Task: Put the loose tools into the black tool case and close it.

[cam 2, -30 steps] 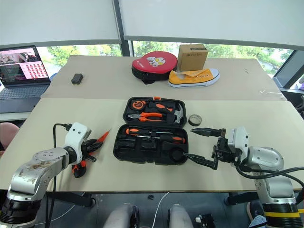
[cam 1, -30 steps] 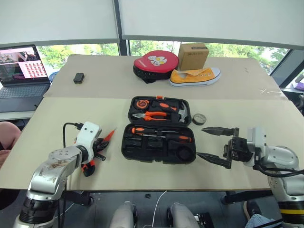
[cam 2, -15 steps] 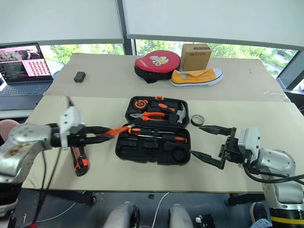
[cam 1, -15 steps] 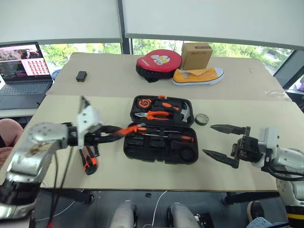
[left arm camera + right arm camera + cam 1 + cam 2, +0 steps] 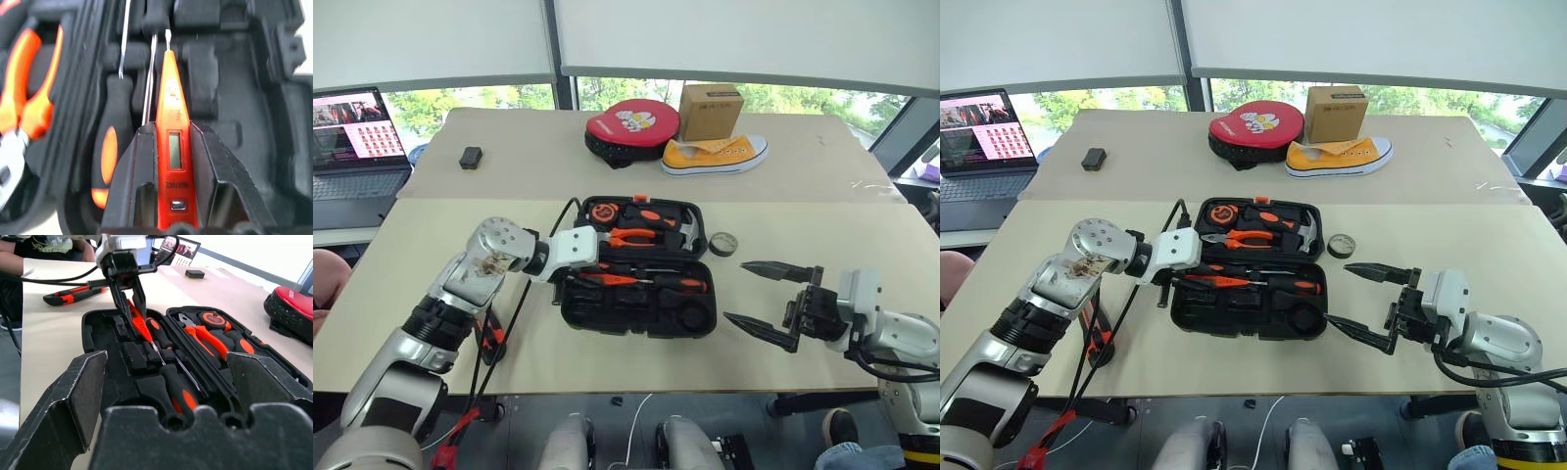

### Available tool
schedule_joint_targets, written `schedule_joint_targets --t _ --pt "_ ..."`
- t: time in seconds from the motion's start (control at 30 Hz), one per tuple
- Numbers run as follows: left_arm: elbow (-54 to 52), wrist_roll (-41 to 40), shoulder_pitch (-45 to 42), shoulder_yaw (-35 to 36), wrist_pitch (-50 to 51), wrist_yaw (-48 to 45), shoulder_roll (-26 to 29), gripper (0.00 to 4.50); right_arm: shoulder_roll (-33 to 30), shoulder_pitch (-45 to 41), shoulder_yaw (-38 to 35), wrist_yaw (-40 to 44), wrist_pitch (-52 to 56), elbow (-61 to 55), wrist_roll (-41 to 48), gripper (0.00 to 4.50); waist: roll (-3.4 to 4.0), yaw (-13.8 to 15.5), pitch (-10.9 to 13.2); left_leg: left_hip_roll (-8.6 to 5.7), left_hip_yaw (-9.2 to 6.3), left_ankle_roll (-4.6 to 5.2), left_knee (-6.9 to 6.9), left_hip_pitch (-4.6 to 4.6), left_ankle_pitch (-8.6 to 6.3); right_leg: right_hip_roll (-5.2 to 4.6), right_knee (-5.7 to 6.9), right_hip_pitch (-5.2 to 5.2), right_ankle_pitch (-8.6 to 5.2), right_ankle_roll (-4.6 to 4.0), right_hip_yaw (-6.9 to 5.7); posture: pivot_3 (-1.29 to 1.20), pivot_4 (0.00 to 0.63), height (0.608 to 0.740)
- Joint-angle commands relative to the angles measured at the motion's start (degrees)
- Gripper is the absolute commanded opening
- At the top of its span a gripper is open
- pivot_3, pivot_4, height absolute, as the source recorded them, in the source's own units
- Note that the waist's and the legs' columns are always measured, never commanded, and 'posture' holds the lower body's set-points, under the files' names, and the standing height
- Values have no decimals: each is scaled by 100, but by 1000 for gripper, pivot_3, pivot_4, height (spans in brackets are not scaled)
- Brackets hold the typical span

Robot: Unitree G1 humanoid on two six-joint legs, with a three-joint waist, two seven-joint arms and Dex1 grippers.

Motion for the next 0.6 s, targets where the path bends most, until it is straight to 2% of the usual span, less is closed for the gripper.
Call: schedule_joint_targets --t 0.03,0.43,0.6 --pt "-104 82 -146 -28 -36 -141 -63 488 21 51 -95 -108 -43 -223 21 4500 0 14 0 0 0 0 2 0 0 -1 0 0 0 0 0 0 150 740" --pt "266 490 -141 -89 -53 97 -455 488 19 24 -20 -162 -54 -203 -5 4500 0 23 0 -1 -5 1 11 -2 0 0 4 3 0 1 -2 0 150 740" --pt "242 492 -91 -83 62 13 -452 488 -1 -16 11 -170 -39 -188 -4 4500 0 27 0 -1 -7 1 17 -2 0 -1 7 5 0 2 -4 0 150 740"
